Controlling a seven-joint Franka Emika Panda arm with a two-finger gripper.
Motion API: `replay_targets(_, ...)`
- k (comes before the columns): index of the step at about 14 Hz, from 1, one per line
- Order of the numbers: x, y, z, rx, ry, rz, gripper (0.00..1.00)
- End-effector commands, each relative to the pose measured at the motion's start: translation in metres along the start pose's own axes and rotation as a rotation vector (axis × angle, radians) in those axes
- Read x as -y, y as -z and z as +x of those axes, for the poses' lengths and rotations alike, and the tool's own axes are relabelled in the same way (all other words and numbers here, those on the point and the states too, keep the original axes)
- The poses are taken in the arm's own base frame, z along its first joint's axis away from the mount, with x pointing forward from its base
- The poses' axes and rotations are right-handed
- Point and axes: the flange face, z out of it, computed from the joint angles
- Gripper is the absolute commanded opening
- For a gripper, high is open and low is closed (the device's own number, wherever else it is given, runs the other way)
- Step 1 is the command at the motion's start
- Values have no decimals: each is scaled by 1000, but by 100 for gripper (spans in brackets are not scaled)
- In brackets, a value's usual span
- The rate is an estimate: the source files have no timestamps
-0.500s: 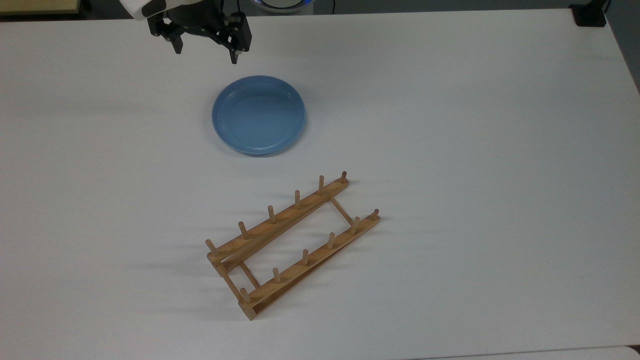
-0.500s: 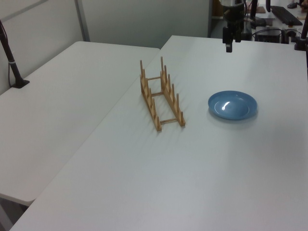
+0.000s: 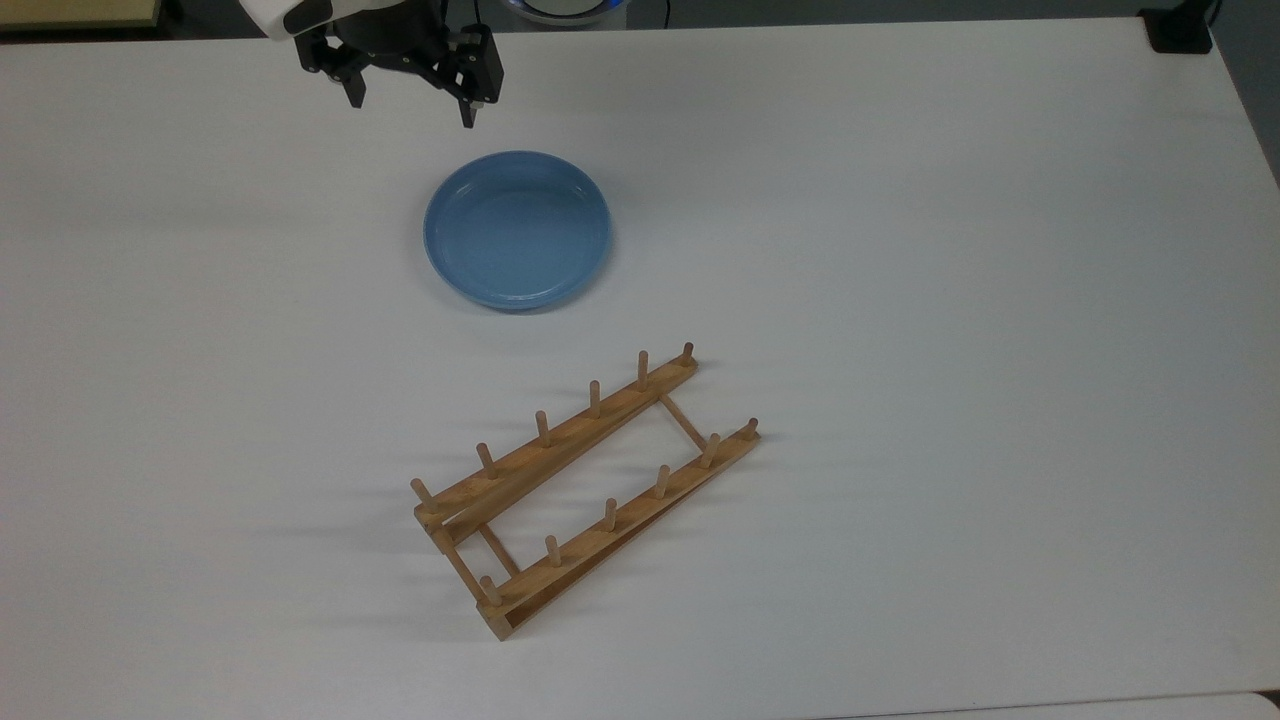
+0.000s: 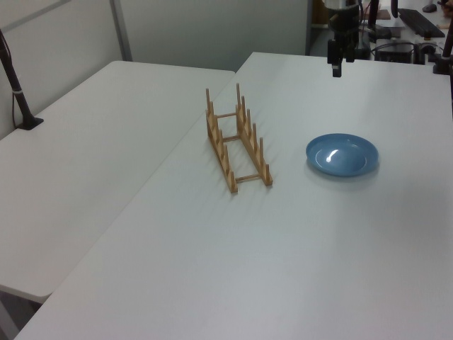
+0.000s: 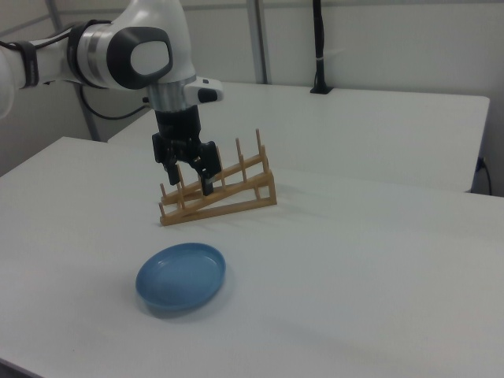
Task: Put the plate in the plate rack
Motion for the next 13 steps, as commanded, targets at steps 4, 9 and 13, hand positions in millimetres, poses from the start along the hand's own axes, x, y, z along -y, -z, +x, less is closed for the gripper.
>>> replay_targets(4,0,1,-2,13,-18,-5,100)
replay_targets(9,0,1,-1,9,-18,-5,100)
replay_targets(13,2,-2,1,12,-16,-7,100)
